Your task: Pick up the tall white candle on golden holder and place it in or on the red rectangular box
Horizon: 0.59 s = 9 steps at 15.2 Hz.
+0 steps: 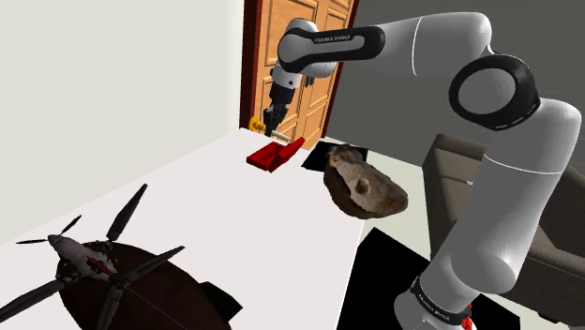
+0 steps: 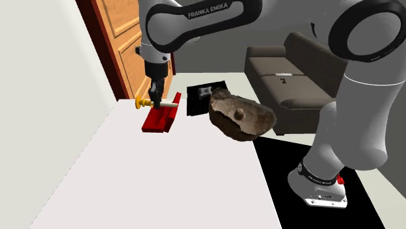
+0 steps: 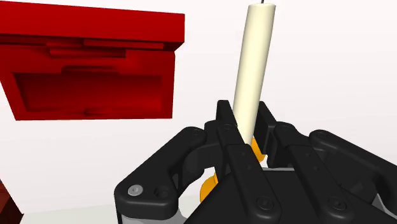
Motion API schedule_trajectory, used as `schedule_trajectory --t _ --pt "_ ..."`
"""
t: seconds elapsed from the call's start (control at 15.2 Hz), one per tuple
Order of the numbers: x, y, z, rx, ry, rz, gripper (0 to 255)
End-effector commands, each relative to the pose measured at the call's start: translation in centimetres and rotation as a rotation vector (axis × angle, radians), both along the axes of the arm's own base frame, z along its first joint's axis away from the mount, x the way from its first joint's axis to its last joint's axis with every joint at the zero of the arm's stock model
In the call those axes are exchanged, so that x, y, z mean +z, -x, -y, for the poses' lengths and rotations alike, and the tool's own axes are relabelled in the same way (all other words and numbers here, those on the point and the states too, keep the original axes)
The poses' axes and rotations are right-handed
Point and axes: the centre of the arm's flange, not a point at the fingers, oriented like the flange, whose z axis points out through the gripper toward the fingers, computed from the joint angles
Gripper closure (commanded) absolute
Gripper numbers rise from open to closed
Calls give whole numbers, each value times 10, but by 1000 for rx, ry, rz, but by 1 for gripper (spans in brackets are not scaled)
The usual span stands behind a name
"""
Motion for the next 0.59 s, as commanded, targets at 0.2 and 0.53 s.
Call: schedule_trajectory --t 0.2,0.53 --pt "1 -30 58 1 0 0 255" --pt "1 -63 116 1 0 0 255"
